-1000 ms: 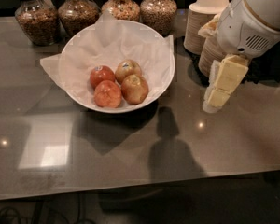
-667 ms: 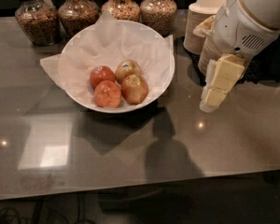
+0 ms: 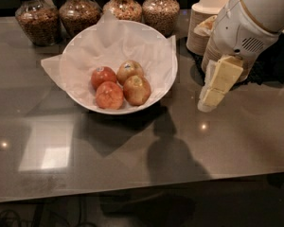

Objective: Pick apple from white bowl

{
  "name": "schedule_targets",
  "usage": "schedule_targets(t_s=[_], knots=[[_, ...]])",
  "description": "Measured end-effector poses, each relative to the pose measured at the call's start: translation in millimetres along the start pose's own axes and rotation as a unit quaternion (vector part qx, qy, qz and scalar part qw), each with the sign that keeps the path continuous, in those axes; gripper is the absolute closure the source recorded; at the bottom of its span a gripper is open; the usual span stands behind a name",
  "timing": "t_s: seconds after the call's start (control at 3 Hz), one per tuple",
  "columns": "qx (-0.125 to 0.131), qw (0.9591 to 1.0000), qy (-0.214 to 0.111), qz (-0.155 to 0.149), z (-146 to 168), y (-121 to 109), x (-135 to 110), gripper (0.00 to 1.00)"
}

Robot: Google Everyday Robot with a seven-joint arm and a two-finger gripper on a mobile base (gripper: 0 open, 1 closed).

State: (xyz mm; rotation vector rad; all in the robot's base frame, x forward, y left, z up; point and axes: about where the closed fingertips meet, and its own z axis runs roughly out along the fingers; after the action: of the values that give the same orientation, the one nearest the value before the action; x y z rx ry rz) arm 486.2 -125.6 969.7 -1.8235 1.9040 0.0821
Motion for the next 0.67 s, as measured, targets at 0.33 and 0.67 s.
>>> schedule_targets(t_s=[0.33, 0.67], knots=[[0.015, 0.9986, -0.049, -0.009, 14.9, -16.7, -22.6, 0.00], [0.011, 0.9963, -0.085, 0.000, 30.0, -28.2, -41.4, 0.00]])
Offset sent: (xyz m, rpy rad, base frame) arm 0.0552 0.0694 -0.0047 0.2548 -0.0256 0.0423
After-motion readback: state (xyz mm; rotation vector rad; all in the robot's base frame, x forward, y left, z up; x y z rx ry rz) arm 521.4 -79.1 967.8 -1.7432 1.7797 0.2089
